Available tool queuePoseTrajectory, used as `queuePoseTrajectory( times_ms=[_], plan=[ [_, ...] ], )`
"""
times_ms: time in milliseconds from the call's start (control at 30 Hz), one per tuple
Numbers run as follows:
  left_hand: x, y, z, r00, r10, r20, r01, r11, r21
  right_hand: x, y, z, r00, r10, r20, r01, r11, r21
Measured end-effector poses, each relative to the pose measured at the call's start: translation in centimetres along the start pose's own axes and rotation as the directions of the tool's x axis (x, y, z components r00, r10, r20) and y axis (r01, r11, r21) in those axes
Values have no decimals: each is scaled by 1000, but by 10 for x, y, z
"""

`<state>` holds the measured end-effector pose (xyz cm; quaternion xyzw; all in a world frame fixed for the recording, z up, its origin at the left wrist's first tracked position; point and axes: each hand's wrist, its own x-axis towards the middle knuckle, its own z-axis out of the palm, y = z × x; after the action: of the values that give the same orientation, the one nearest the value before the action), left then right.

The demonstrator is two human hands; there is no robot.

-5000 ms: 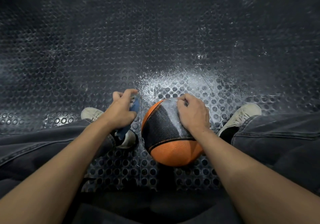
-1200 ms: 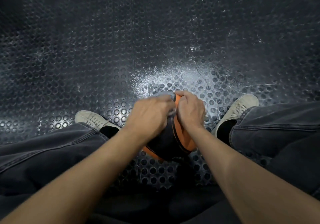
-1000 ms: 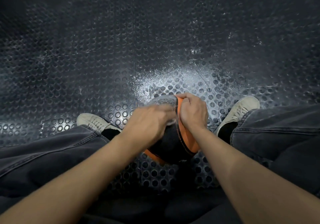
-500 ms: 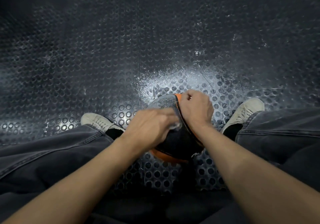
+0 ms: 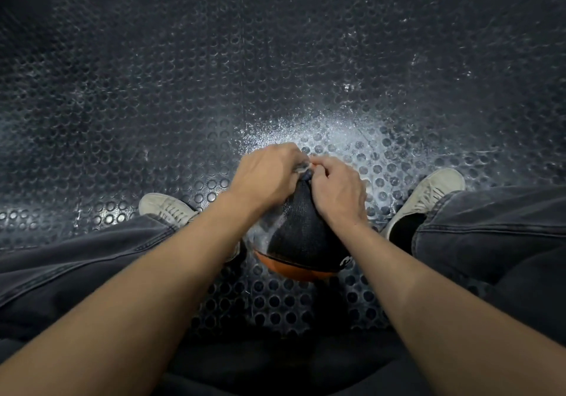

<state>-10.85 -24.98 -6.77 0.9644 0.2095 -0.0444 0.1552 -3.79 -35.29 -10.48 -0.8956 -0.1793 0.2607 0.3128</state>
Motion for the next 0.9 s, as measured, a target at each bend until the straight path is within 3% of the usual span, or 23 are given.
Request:
queuePoseTrajectory(
  times_ms=[200,400,600,767,900],
  plan=[
    [-51,1,-10,975,219,42,-217,975,-48,18,1,-8,998,45,35,-45,999,-3],
    [-4,-1,-1,999,39,-13,-39,999,-2,13,2,0,999,-27,47,29,999,-28],
    [-69,4,-6,984,175,-24,-176,982,-65,27,3,-10,995,19,97,-14,999,-44],
    [-18,-4,2,999,-2,-52,2,1000,11,17,-3,0,998,-7,65,11,998,-63],
    [-44,2,2,996,71,-46,-73,996,-48,28,1,-4,998,44,45,-42,998,-40]
  ],
)
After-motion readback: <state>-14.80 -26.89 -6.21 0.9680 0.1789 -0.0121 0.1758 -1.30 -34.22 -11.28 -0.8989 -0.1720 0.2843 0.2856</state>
